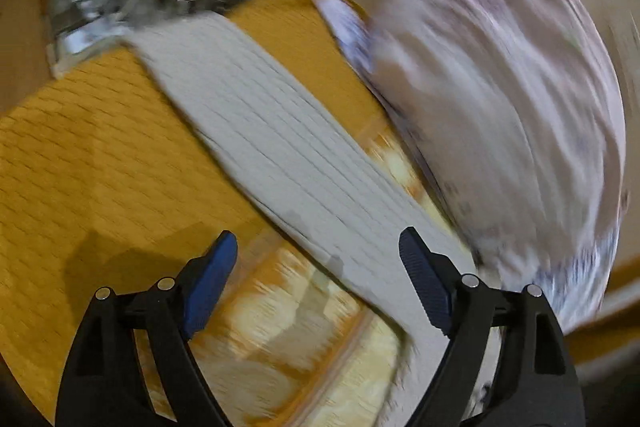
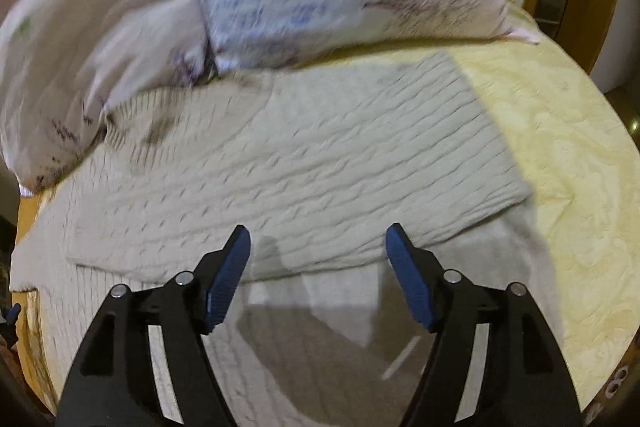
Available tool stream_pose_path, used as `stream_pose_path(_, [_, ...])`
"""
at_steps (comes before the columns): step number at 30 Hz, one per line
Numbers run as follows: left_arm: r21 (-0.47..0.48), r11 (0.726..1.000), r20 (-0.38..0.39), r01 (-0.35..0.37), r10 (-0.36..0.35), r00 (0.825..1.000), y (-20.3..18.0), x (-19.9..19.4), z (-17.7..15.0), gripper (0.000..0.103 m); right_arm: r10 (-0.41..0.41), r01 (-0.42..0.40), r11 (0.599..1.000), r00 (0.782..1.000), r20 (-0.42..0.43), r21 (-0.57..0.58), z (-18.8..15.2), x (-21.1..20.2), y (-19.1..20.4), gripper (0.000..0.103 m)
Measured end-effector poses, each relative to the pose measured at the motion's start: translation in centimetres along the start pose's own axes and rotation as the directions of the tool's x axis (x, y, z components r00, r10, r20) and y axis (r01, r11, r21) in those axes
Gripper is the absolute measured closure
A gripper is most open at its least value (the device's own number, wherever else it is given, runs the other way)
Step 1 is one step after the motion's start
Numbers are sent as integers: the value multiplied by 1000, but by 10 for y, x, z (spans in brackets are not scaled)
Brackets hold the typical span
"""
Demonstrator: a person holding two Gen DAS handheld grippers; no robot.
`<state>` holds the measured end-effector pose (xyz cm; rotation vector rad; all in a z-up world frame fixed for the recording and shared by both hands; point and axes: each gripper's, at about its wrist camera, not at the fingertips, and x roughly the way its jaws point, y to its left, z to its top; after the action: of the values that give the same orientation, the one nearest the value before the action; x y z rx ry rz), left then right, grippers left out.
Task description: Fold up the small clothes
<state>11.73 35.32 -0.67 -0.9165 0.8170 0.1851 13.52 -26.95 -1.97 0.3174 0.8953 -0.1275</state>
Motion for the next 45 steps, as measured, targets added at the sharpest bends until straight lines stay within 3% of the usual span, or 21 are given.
stream_pose_path(4, [-135,991,43,22,-16,999,28,-2,26,29,21,-21,1000,1000,-21,-20,-7,-1,13,28])
stream_pose_path(10, [-298,950,86,90,-67,994,54,8,58,48,28,-29,999,999,-27,-46,-15,-8,24,27])
stream_pose_path(17, [-383,916,91,117,-88,992,70,24,68,94,20,-21,999,999,-25,-36,-16,-13,14,25])
stream_pose_path(18, [-383,916,96,121,-91,991,70,23,67,96,21,-21,999,999,-26,-31,-15,-13,11,25])
stream_pose_path(25, [-276,935,149,224,-188,971,26,5,63,97,36,-37,999,999,-26,-12,-13,-13,0,25])
stream_pose_path(30, [-154,928,143,340,-319,937,-33,-1,50,97,52,-52,999,998,-23,-9,-13,-14,-7,25])
stream_pose_path(39, [62,866,17,497,-499,867,-147,9,-2,97,57,-57,998,998,-11,37,-11,-19,-35,25])
stream_pose_path(45, [86,817,-84,570,-564,822,-196,27,-43,97,53,-52,996,999,-5,76,-12,-23,-57,25])
